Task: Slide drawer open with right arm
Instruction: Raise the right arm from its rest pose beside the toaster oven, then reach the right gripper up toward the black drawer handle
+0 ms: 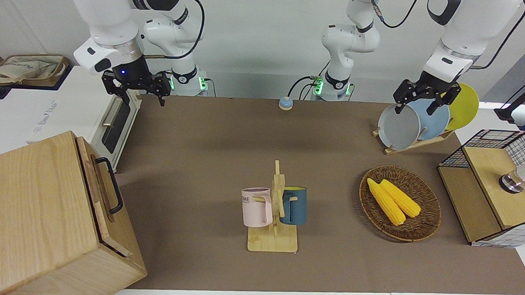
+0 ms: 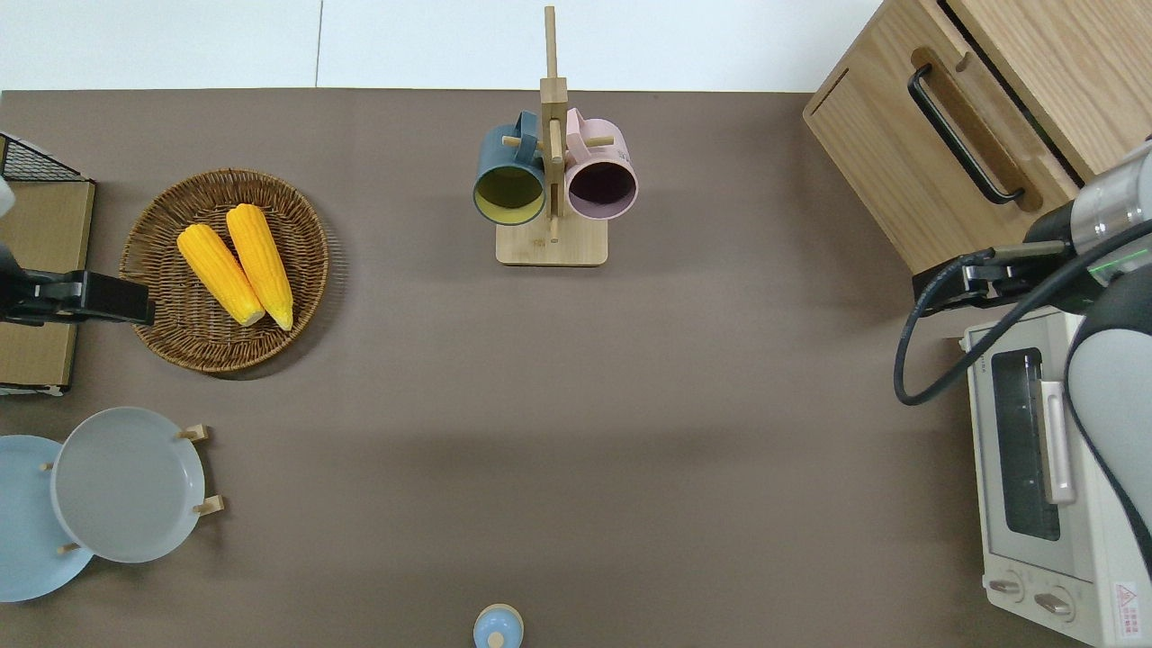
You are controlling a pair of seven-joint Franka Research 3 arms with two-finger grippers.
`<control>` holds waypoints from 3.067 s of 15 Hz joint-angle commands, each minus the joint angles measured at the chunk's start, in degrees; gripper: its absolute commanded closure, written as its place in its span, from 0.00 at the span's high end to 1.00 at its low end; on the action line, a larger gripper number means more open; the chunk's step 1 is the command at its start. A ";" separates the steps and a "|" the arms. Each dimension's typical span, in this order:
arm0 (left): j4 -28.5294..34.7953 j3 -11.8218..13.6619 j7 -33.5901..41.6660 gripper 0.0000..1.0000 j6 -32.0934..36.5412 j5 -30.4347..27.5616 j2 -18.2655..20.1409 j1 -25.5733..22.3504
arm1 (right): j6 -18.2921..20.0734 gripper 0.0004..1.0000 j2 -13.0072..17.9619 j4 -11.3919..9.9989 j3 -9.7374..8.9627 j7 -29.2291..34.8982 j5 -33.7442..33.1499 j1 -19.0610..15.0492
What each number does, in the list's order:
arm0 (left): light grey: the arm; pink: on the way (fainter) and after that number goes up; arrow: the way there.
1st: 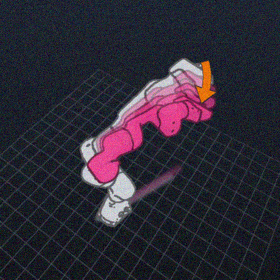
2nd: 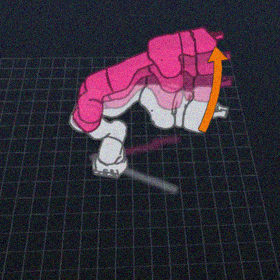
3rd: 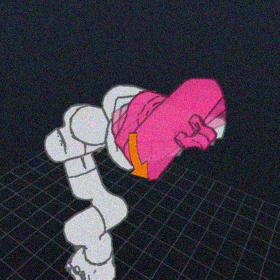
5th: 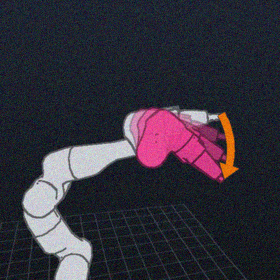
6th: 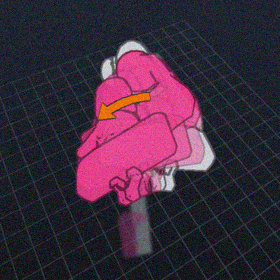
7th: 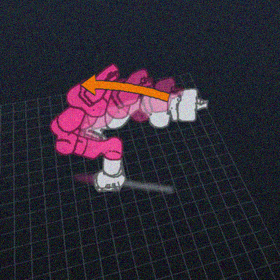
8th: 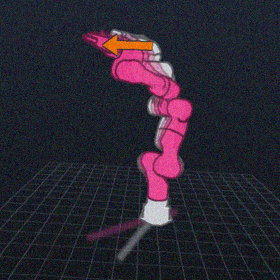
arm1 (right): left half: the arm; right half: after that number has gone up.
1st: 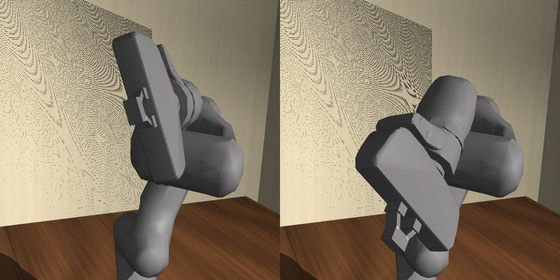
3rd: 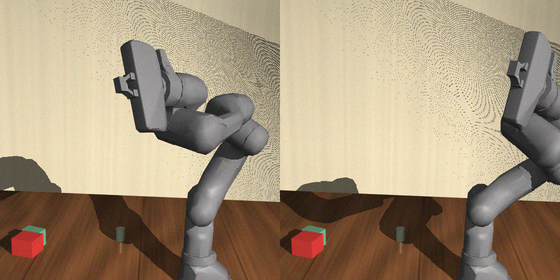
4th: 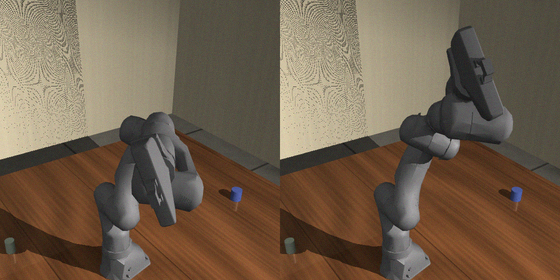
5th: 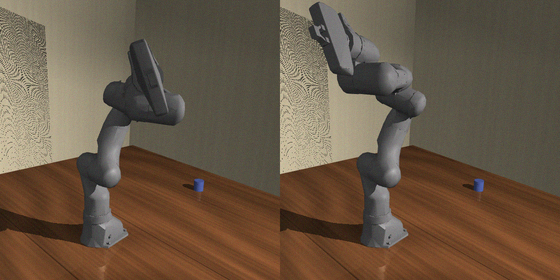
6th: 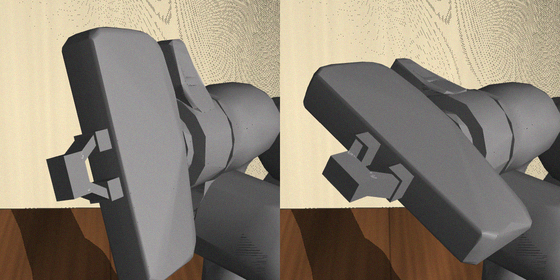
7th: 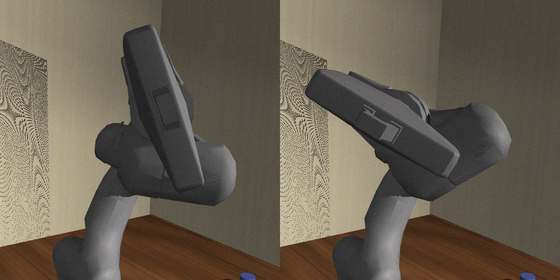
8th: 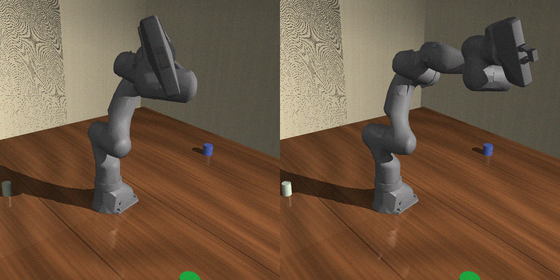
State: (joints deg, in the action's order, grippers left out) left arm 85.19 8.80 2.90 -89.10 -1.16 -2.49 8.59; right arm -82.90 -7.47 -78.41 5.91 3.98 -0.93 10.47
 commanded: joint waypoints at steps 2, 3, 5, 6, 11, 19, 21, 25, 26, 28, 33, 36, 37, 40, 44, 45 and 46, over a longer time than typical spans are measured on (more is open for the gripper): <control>-1.17 0.96 0.44 1.00 -0.03 0.71 -0.76 0.99 | 0.37 0.99 0.18 0.02 -4.31 -1.00 0.14 -5.88; -1.17 0.96 0.44 1.00 -0.03 0.72 -0.76 0.99 | 0.28 0.99 0.26 0.02 -6.41 -1.00 -0.03 -7.98; -1.17 0.96 0.44 1.00 -0.03 0.63 -0.76 0.99 | 0.28 0.99 0.26 0.02 -9.24 -1.00 -1.61 -10.54; -1.17 0.96 0.44 1.00 -0.03 0.63 -0.76 0.99 | 0.37 0.99 0.26 0.02 -9.68 -0.82 -2.14 -10.64; -1.17 0.96 0.44 1.00 -0.03 0.63 -0.76 0.99 | 0.55 0.99 0.09 0.02 -9.69 -0.73 -5.13 -9.76; -1.17 0.96 0.44 1.00 -0.03 0.63 -0.76 0.99 | 0.46 0.99 -0.35 -0.07 -10.91 -0.38 -16.19 -7.57; -1.17 0.96 0.44 1.00 -0.03 0.63 -0.76 0.99 | 0.20 0.99 -0.79 -0.25 -12.23 -0.38 -20.05 -7.48; -1.17 0.96 0.44 1.00 -0.03 0.72 -0.76 0.99 | -0.07 0.99 -1.41 -1.74 -17.23 -0.12 -30.15 -7.39; -1.17 0.96 0.44 1.00 -0.03 0.72 -0.76 0.99 | -0.16 0.99 -1.93 -2.00 -18.20 -0.12 -32.44 -7.48; -1.17 0.96 0.44 1.00 -0.03 0.72 -0.76 0.99 | -1.38 0.99 -2.20 -3.32 -19.00 0.14 -36.14 -7.30; -1.17 0.96 0.44 1.00 -0.03 0.63 -0.76 0.99 | -7.36 0.99 -3.69 -6.49 -20.06 0.32 -44.67 -7.30; -1.17 0.96 0.44 1.00 -0.03 0.72 -0.76 0.99 | -9.99 0.99 -5.27 -7.89 -20.15 1.72 -50.55 -5.90; -1.17 0.96 0.44 1.00 -0.03 0.72 -0.76 0.99 | -10.78 0.99 -6.06 -8.07 -20.15 2.34 -52.57 -5.20; -1.17 0.96 0.44 1.00 -0.03 0.63 -0.76 0.99 | -12.89 0.99 -7.91 -9.21 -20.15 3.75 -59.78 -3.62; -1.17 0.96 0.44 1.00 -0.03 0.72 -0.76 0.99 | -16.85 0.99 -9.66 -10.97 -20.15 4.89 -68.57 -3.17; -1.17 0.96 0.44 1.00 -0.03 0.72 -0.76 0.99 | -17.55 0.99 -10.28 -11.06 -20.15 5.15 -70.76 -3.08; -1.17 0.96 0.44 1.00 -0.03 0.72 -0.76 0.99 | -18.26 0.99 -10.98 -11.15 -20.15 5.76 -72.87 -3.08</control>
State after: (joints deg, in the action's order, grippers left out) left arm 85.19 8.80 2.90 -89.10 -1.16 -2.49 8.59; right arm -98.22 -17.26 -88.13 -13.98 7.55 -67.57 7.86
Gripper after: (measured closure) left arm 0.004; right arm 0.009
